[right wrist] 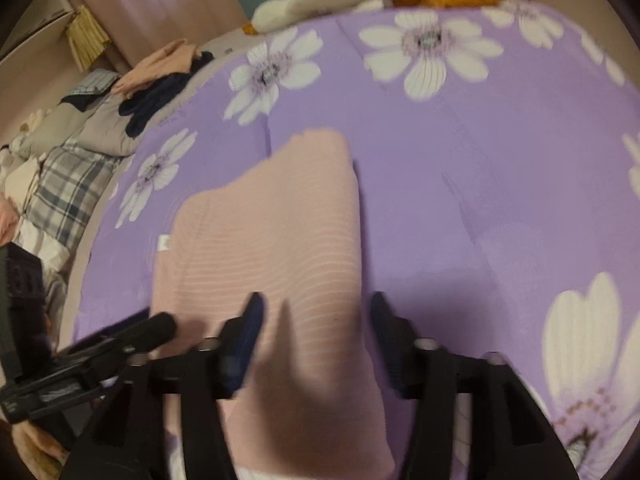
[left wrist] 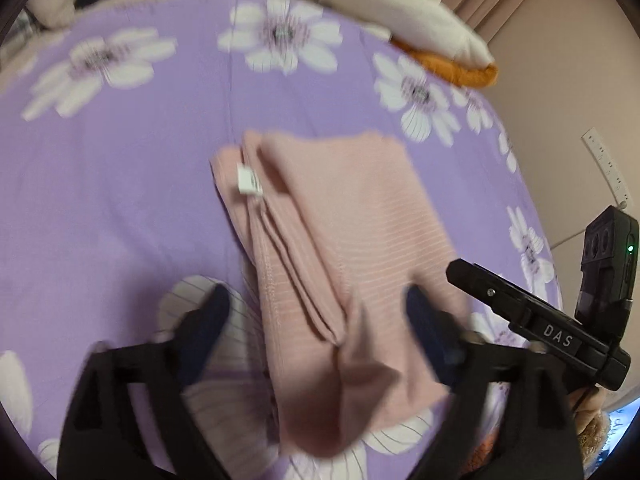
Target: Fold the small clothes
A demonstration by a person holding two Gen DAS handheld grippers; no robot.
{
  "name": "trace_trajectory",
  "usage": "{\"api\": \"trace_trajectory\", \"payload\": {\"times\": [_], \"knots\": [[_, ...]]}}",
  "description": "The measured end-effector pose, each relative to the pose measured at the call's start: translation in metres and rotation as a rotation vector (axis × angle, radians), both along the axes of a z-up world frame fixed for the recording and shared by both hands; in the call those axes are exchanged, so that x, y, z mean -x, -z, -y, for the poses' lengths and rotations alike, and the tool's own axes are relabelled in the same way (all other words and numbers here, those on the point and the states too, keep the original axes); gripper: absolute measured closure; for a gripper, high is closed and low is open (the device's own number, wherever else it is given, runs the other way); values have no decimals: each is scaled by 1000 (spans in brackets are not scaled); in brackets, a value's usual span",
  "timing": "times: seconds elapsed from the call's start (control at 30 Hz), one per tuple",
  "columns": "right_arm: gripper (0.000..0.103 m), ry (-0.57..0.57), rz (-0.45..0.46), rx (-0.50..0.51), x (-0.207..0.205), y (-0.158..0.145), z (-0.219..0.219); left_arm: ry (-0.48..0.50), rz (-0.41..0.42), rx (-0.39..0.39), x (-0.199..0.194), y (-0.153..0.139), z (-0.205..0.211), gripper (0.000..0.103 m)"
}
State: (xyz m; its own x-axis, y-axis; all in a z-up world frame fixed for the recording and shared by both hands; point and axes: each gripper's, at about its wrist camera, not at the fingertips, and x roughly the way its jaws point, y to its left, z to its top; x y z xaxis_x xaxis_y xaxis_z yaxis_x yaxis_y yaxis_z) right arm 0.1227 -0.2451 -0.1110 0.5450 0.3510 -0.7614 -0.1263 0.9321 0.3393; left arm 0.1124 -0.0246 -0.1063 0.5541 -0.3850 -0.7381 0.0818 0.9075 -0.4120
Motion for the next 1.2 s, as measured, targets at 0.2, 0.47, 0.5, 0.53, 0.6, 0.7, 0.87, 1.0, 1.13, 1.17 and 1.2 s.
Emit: {"api": "trace_trajectory", "payload": {"times": [0.2,0.47,0.5,0.53,0.6,0.7,0.87,1.0,1.13,1.17,1.2], "knots": [[19,22,126,25,30,-47,4,-33,112,-63,41,-50,-5,1],[17,33,193,66,63,-66,-3,-47,134,-174,84,-56,6,1],[17,31,193,68,65,-65,-4,-39,134,-177,87,-55,8,1],[17,29,191,71,67,-64,-5,-35,131,-179,89,-52,11,1],[17,24,187,76,72,-63,-8,-48,97,-216,92,-43,16,1],[17,11,197,82,79,-60,-11,-25,71,-239,95,-35,23,1],[17,7,197,100,87,-58,-12,-31,62,-229,100,-35,22,1],[17,21,201,108,89,-59,-11,-51,67,-223,102,-38,18,1],[17,27,204,118,91,-59,-12,-60,80,-227,104,-40,17,1],[17,26,206,119,91,-59,-13,-66,75,-233,104,-39,17,1],[17,21,208,117,91,-60,-13,-66,72,-234,104,-39,17,1]]}}
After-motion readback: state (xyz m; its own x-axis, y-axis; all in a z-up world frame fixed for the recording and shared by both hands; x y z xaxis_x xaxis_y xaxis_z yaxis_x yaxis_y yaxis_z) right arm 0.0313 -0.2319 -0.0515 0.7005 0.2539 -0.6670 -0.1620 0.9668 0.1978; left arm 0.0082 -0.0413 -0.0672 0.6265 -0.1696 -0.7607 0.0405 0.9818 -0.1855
